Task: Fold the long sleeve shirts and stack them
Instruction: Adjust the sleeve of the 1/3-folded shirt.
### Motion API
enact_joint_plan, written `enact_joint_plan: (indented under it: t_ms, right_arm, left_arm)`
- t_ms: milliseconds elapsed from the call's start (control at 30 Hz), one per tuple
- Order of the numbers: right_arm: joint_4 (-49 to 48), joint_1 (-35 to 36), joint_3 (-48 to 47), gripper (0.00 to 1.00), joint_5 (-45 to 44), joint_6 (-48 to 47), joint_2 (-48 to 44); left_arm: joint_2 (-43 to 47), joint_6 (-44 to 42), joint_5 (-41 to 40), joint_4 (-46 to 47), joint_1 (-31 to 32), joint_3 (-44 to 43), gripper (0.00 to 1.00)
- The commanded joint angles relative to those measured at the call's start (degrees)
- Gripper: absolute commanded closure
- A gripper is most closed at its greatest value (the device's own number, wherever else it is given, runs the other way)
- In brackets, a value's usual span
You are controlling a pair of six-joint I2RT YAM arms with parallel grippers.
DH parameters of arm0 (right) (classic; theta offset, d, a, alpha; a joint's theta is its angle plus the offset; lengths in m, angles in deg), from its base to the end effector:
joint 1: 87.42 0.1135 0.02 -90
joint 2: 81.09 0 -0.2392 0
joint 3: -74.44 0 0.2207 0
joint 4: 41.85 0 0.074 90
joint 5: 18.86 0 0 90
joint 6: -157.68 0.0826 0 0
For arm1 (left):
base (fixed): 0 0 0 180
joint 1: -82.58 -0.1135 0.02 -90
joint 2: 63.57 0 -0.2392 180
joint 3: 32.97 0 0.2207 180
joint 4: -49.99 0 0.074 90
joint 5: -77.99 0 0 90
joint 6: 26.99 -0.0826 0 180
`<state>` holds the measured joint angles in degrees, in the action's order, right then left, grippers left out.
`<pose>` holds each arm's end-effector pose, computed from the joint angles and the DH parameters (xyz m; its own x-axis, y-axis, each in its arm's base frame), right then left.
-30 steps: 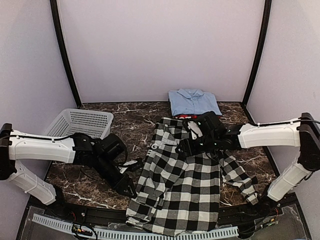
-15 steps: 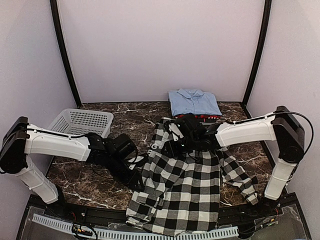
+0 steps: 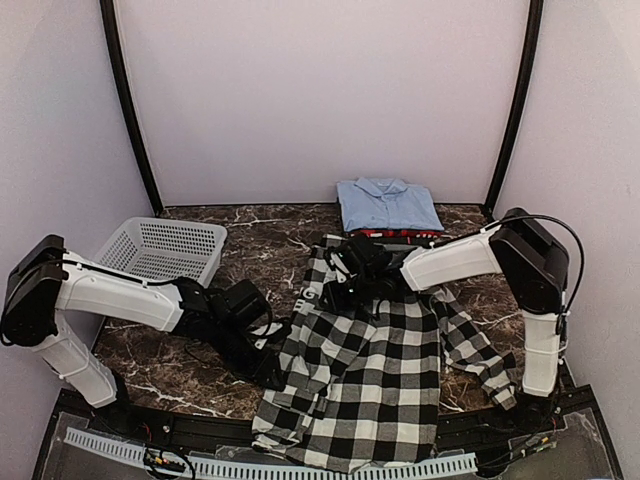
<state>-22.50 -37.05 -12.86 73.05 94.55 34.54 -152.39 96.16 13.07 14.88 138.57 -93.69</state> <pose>0.2678 0.3276 0.1087 -0.7751 -0.2277 -0.5894 -0.4863 0.8106 0.3263 0.1258 -0.2491 0.1159 -0.8870 0.4291 -0.1704 0.4450 0.6962 -0.5633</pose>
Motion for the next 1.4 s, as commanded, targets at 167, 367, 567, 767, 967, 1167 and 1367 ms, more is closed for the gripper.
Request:
enact_joint_plan:
  t_ms: [167, 367, 567, 767, 967, 1167, 1367]
  right_arm:
    - [-3.3, -0.9, -2.0, 0.61, -1.4, 2.1, 1.4]
    - [-3.3, -1.4, -1.8, 0.61, -1.6, 2.7, 2.2]
    - [-5.5, -2.0, -1.3, 0.61, -1.6, 3.4, 2.5]
    - [-6.1, -2.8, -1.0, 0.61, -1.7, 3.7, 2.9]
    - [-6.8, -3.7, -0.8, 0.61, -1.5, 4.1, 3.9]
    - [-7.0, -4.0, -1.6, 0.61, -1.2, 4.5, 6.2]
    - [-5.9, -3.9, -2.1, 0.61, -0.6, 4.1, 6.2]
  left_arm:
    - [0.0, 2.5, 4.0, 4.3, 0.6, 2.7, 0.67]
    - [0.2, 3.9, 5.8, 5.6, 0.9, 3.3, 0.73]
    - [1.1, 5.4, 7.2, 5.5, 1.0, 3.9, 0.93]
    - [4.1, 7.4, 8.4, 3.2, 1.0, 4.3, 1.0]
    - [8.2, 8.5, 8.8, -1.1, 1.0, 5.3, 1.0]
    - [7.0, 9.1, 7.8, -2.2, 1.0, 7.9, 1.0]
    - [5.3, 8.8, 6.7, -3.2, 1.0, 7.1, 0.82]
